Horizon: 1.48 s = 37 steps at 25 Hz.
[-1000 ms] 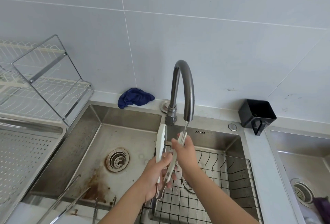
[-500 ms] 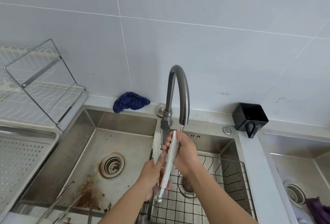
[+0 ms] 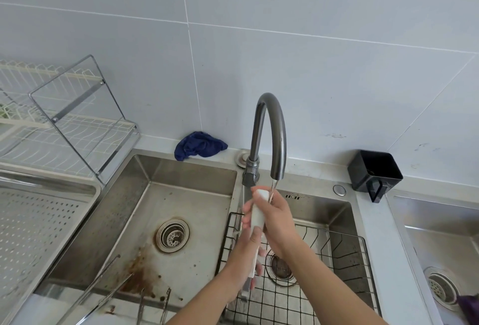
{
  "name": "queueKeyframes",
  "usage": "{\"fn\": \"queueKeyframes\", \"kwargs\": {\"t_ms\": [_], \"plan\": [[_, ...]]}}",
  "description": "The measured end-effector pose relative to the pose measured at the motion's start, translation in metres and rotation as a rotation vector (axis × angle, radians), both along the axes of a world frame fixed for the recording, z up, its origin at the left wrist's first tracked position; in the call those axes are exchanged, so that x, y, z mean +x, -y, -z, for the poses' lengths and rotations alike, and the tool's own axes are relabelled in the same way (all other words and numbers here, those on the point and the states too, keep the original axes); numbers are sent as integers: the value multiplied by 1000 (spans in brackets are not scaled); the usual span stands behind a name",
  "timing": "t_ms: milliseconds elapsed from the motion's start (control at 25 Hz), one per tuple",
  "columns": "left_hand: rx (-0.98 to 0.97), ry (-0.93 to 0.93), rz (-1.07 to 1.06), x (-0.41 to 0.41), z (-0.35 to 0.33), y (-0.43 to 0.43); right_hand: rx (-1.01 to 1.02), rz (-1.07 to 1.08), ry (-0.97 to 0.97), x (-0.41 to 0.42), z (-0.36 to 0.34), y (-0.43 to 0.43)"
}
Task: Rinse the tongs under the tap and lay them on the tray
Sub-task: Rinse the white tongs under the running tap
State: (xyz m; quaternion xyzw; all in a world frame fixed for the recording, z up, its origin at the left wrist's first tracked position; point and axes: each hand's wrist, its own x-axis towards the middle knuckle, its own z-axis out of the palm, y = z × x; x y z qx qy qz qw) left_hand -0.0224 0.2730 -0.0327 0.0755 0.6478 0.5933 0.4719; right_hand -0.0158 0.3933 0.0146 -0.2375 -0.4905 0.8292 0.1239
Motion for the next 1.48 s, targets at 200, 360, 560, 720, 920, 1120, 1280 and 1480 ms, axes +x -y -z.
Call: {"fn": "queueKeyframes", "kwargs": {"t_ms": [200, 360, 560, 720, 920, 1120, 1280, 1480], "plan": [[-62, -75, -15, -3, -5, -4, -434, 7, -18, 9, -1, -5], [-12, 88, -8, -7, -6, -2, -266, -88, -53, 17, 6, -4], [43, 15, -176, 5, -9, -9, 67, -31, 143, 10, 4, 5], [173, 100, -327, 6, -18, -23, 195, -155, 197, 26, -5, 3], [181, 326, -500, 5, -21, -38, 1131, -25, 291, 60, -3, -9], [252, 368, -413, -7, -27, -49, 504, 220, 482, 100, 12, -13], [209, 360, -417, -6, -29, -66, 352, 92, 352, 97, 6, -7], [-37, -115, -392, -17, -24, -77, 790, 69, 435, 107, -5, -19]]}}
